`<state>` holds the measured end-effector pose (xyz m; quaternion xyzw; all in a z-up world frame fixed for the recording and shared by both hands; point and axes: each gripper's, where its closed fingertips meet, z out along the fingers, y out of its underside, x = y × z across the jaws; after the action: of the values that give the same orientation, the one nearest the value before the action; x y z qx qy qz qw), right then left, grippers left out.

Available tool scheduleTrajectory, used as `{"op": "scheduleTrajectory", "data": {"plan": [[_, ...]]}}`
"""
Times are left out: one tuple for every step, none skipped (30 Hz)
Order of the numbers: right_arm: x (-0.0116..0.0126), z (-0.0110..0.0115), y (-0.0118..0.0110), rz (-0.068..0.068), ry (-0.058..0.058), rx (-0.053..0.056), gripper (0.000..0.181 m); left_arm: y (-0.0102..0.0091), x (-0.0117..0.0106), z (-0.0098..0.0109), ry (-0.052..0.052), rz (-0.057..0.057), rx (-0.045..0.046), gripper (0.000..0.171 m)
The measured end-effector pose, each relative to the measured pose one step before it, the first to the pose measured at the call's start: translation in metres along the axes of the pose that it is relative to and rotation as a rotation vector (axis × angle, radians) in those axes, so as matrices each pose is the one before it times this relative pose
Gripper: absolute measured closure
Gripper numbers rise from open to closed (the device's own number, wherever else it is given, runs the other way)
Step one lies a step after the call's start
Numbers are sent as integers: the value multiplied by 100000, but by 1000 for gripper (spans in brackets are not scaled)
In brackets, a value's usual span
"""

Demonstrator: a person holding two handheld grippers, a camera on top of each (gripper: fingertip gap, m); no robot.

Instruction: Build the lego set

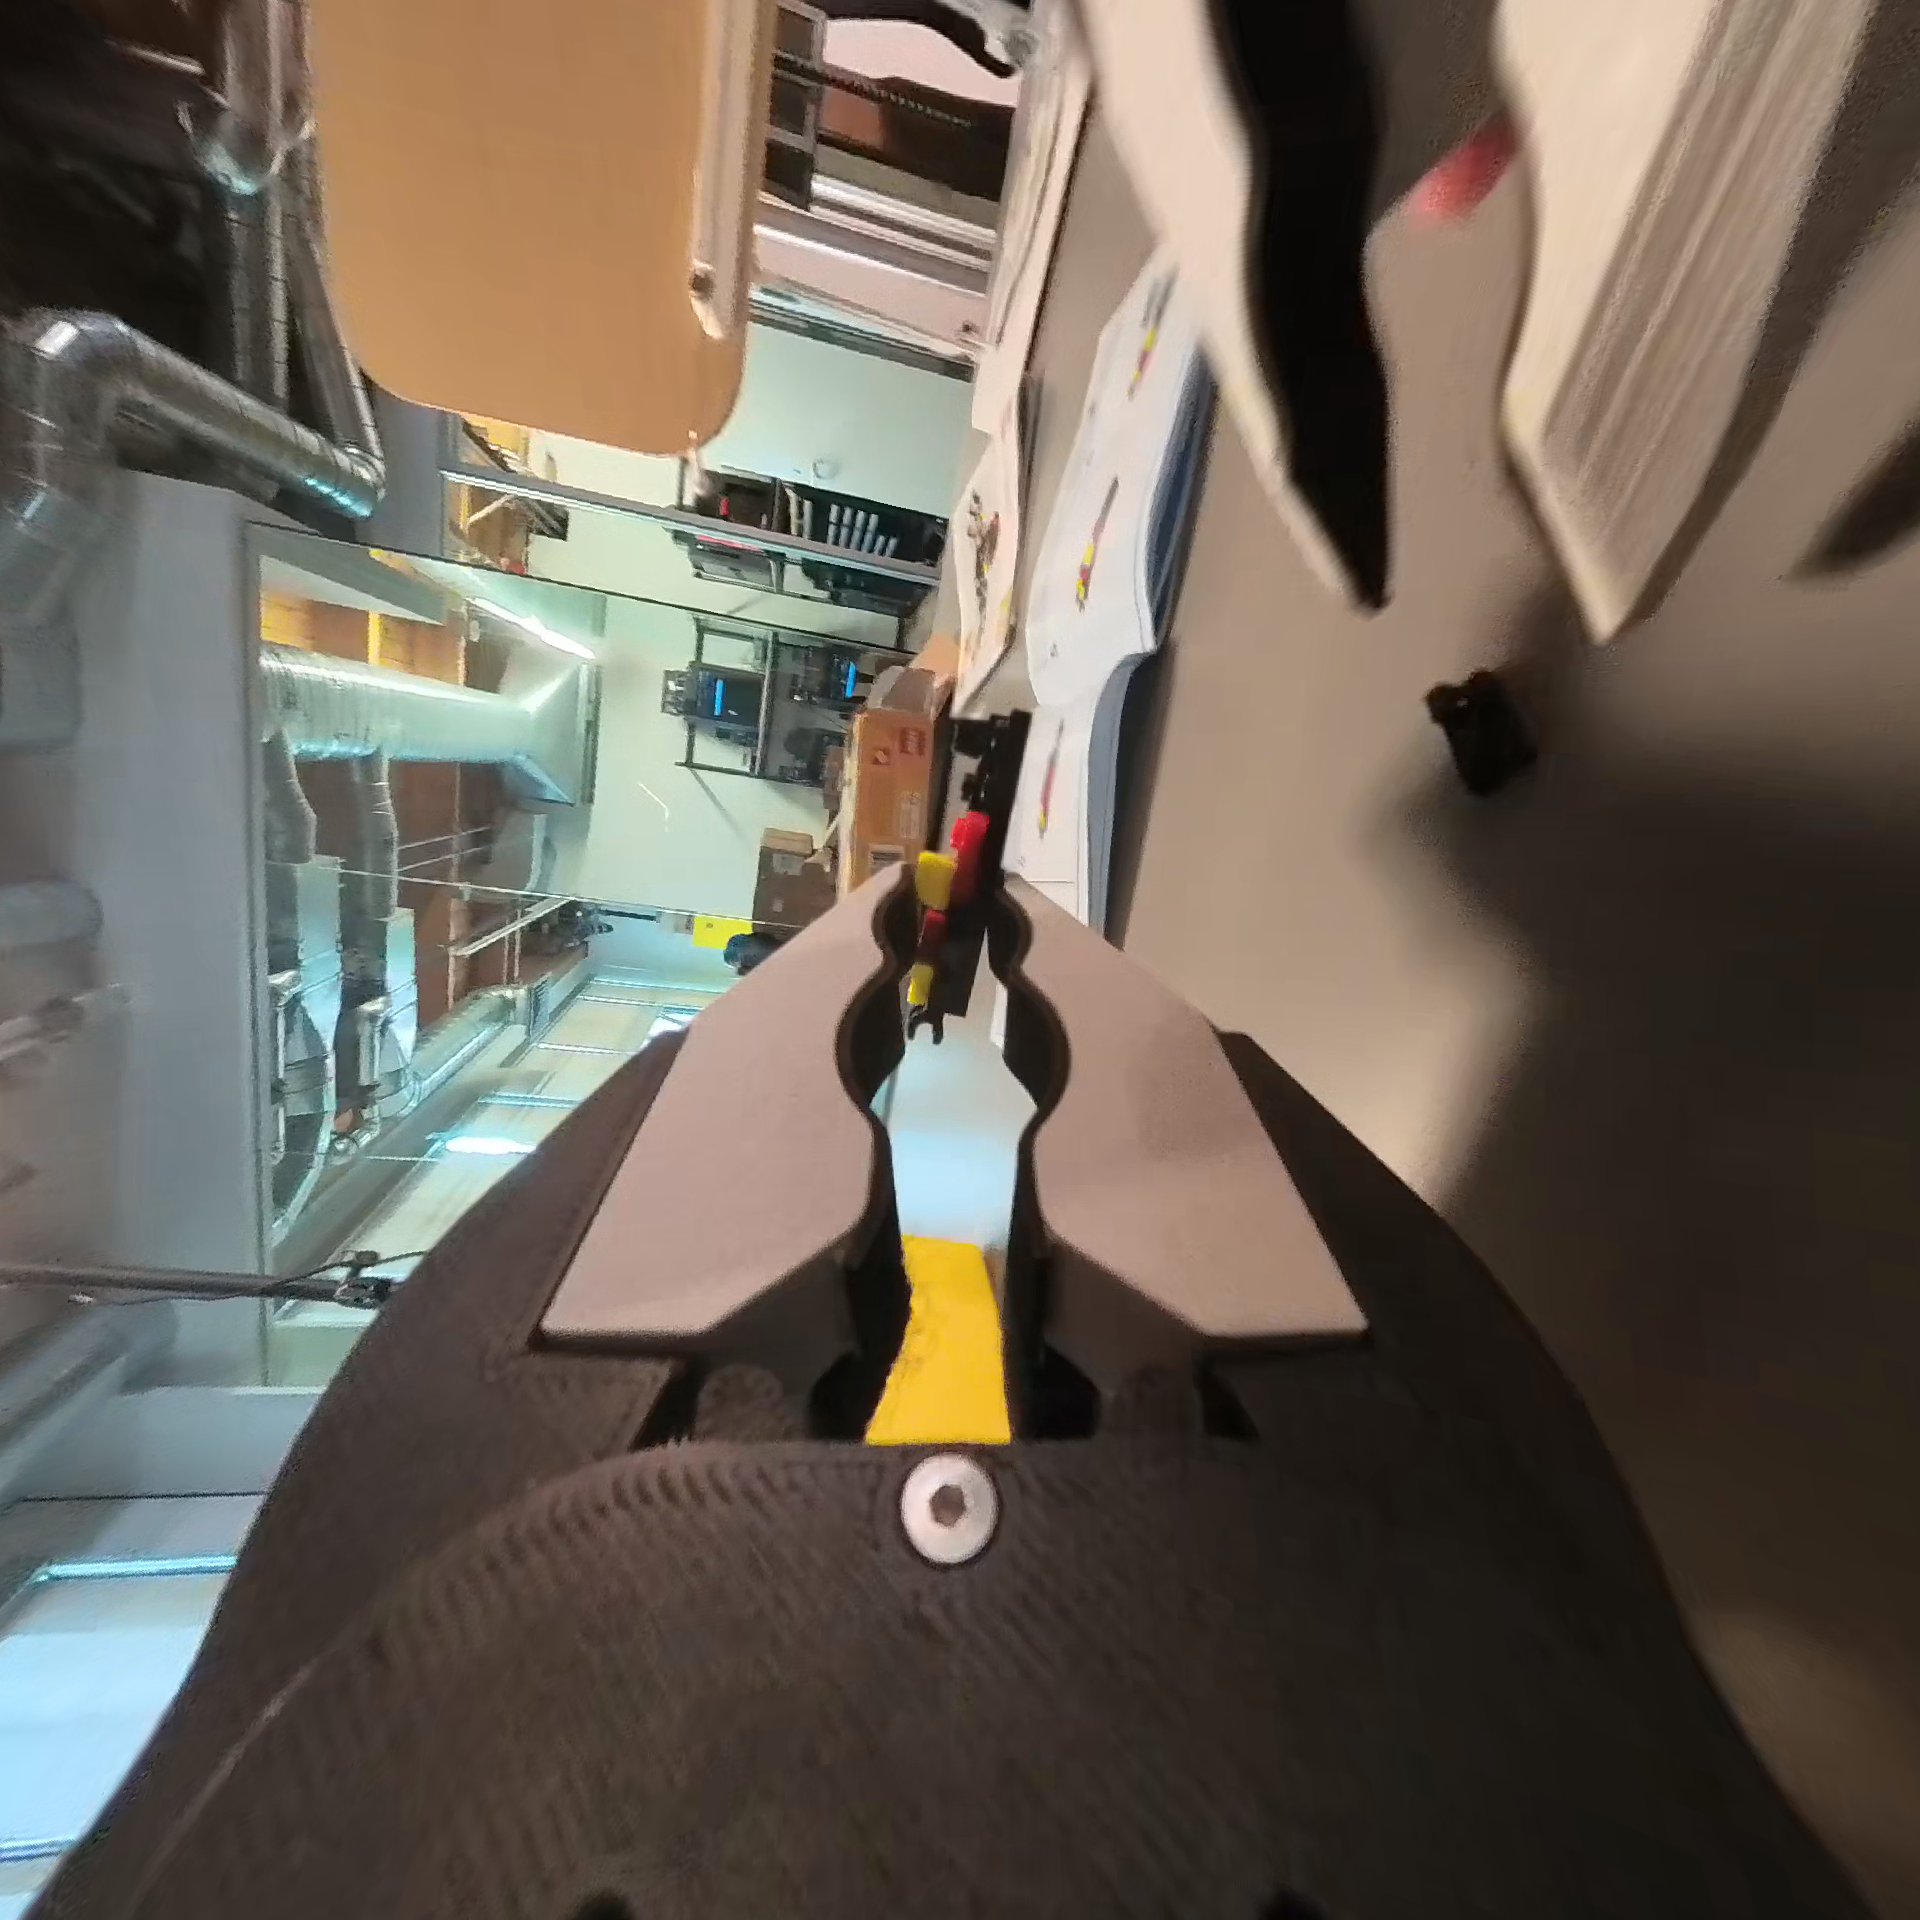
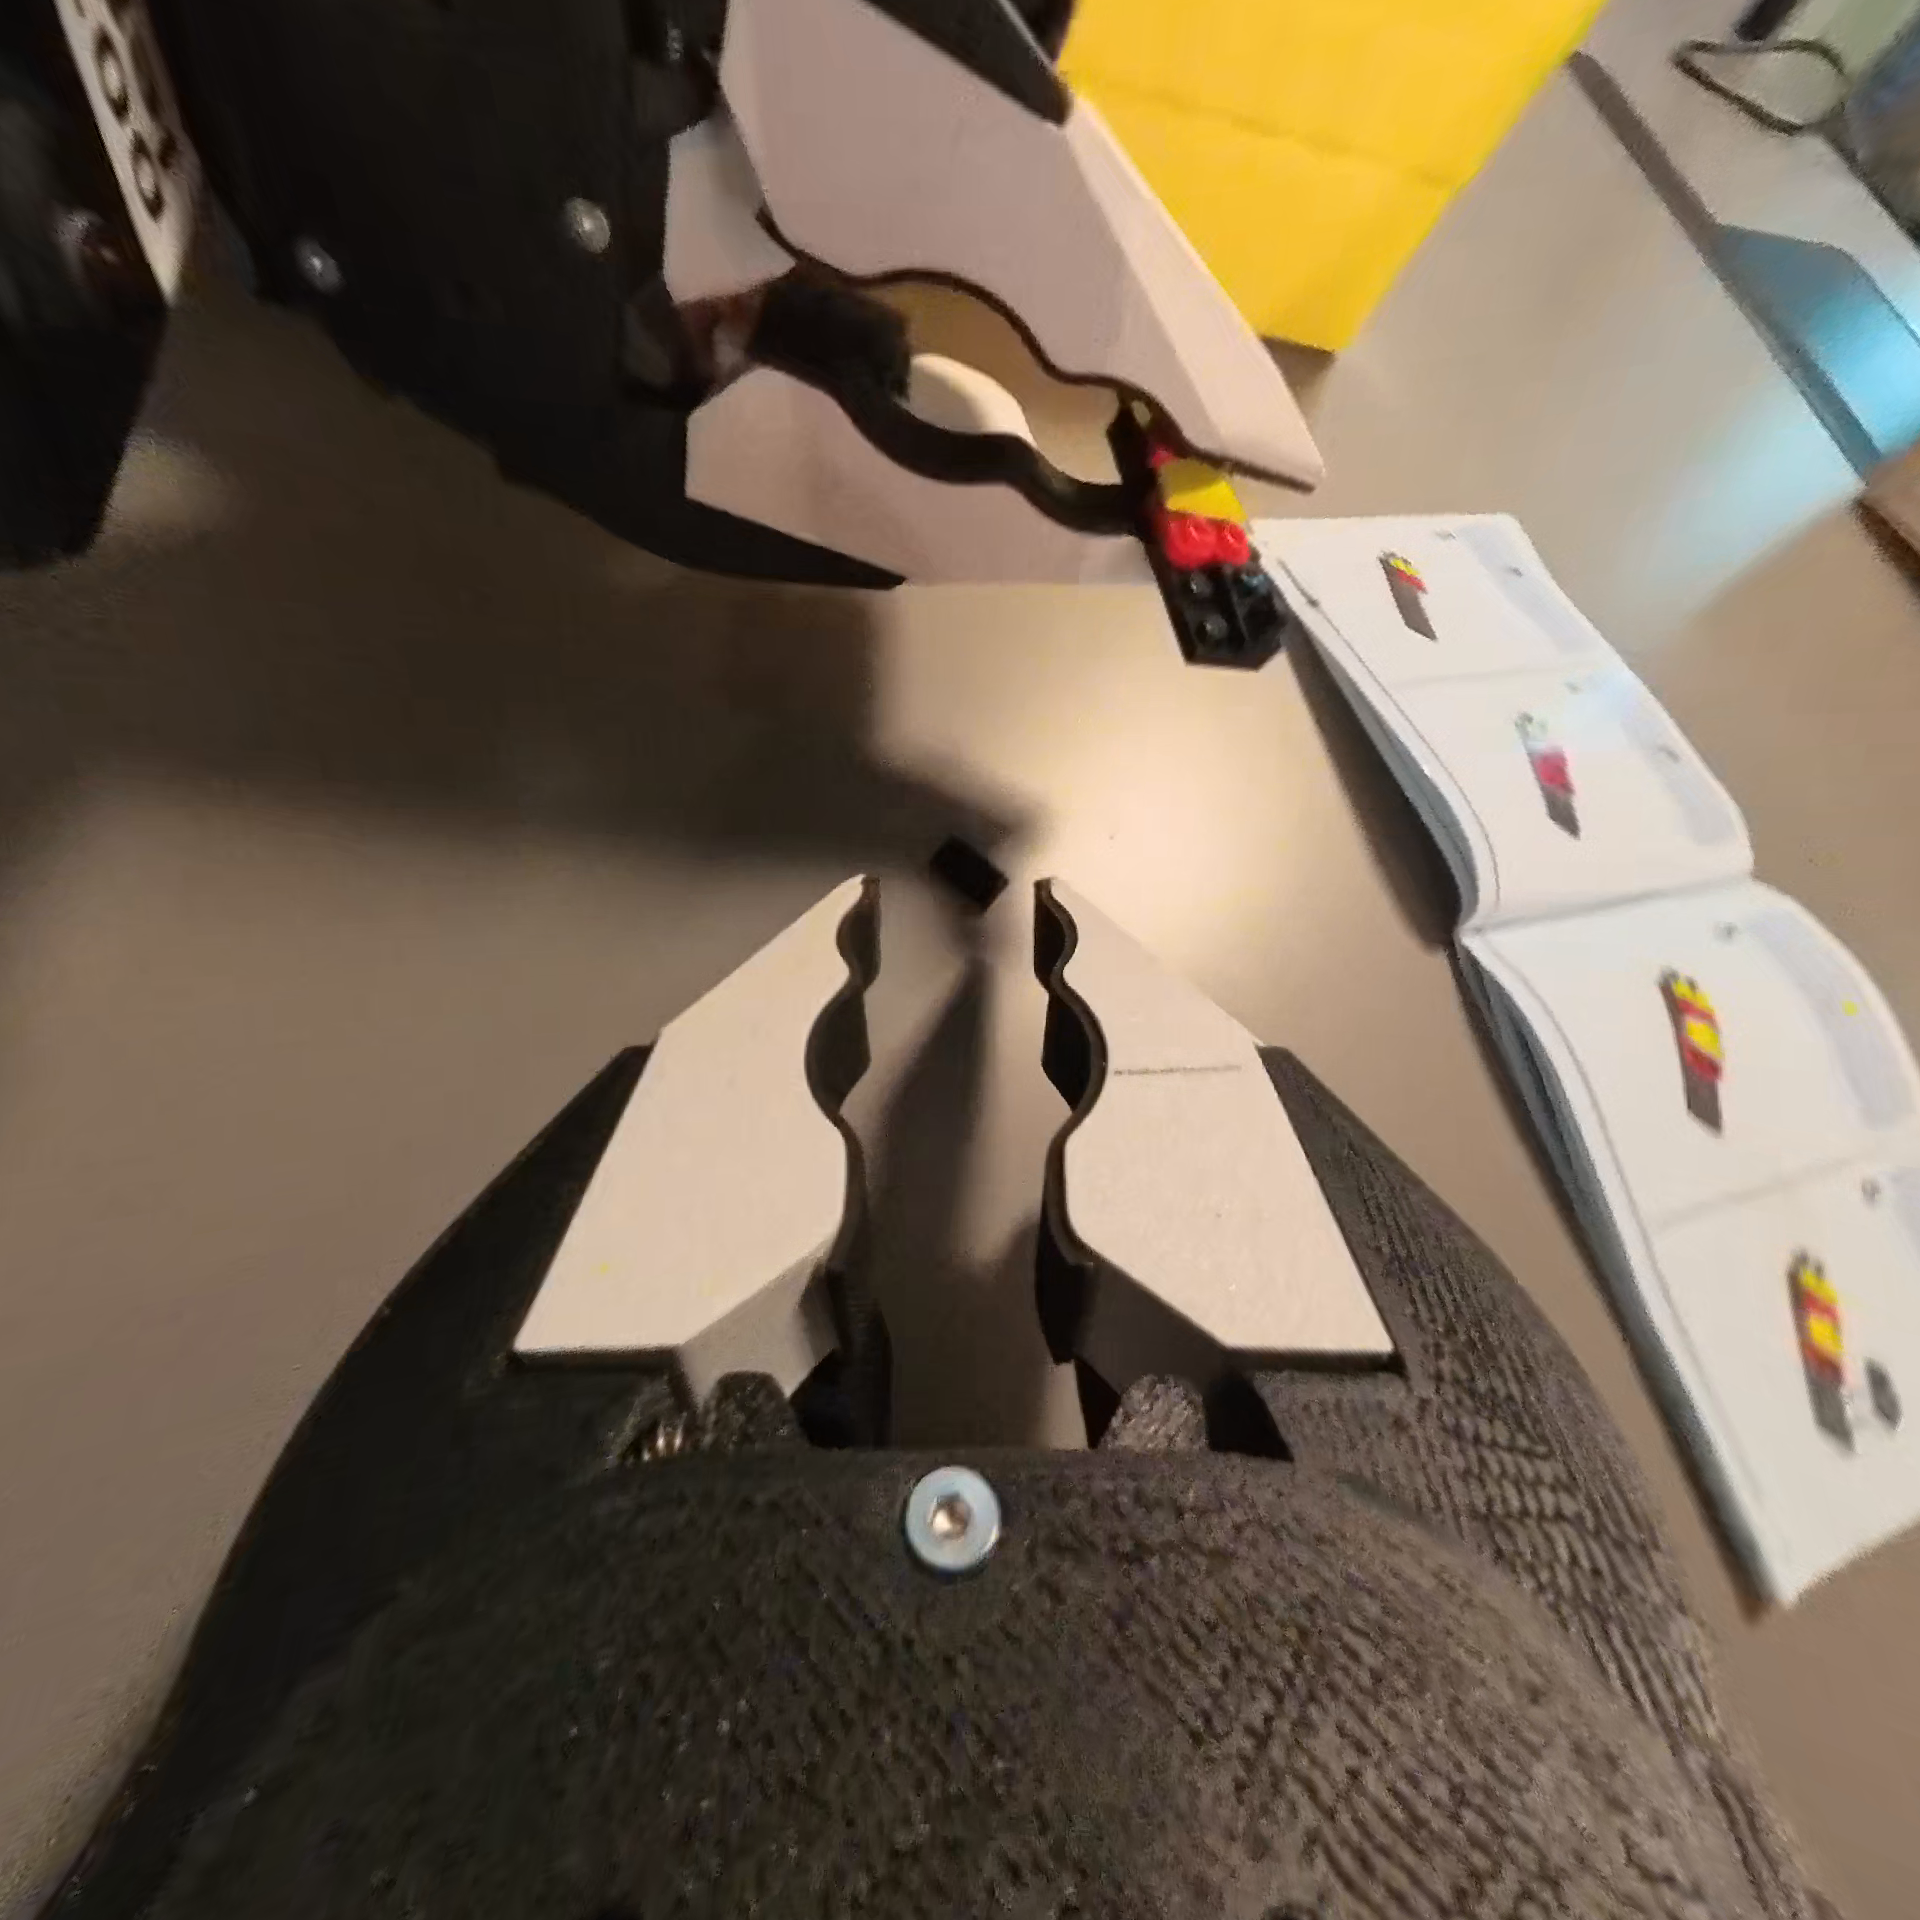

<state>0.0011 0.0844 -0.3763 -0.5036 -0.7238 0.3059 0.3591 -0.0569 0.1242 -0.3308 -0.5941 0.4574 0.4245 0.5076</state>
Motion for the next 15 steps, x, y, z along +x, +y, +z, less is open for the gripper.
{"op": "scheduleTrajectory", "data": {"plan": [[156,418,-76,-1543,-3154,-116,153,104,183,89,1078,48,97,160],[227,312,-87,-37,-3160,109,155,31,218,58,1142,636,304,160],[200,218,-61,199,-3197,220,159,-21,130,28,323,1244,199,160],[196,130,-111,-308,-2358,668,164,-22,30,14,-400,1449,-16,160],[199,85,-19,-352,-1522,243,166,-43,57,-9,-130,1253,21,160],[14,53,91,123,-2190,-350,169,-58,147,1,420,894,173,160],[-84,10,45,497,-2190,-131,171,-69,192,25,537,746,189,160],[-39,-9,30,184,-1278,-19,172,-45,186,33,521,755,6,160],[21,22,101,-73,-471,-494,173,-40,184,45,585,552,73,160],[12,53,186,-293,-110,-1128,173,-35,144,28,612,189,104,160],[-9,67,188,-598,-19,-1242,174,-15,80,20,472,-80,116,160],[-39,20,51,-485,-99,-284,174,-20,38,17,395,-210,182,160],[-69,-32,35,-173,-427,-11,174,2,18,18,313,-284,78,160],[-64,-37,46,-340,-411,-112,176,10,24,0,237,-191,45,160],[-53,-21,36,-646,-55,-96,178,7,-1,6,23,39,-52,160]]}}
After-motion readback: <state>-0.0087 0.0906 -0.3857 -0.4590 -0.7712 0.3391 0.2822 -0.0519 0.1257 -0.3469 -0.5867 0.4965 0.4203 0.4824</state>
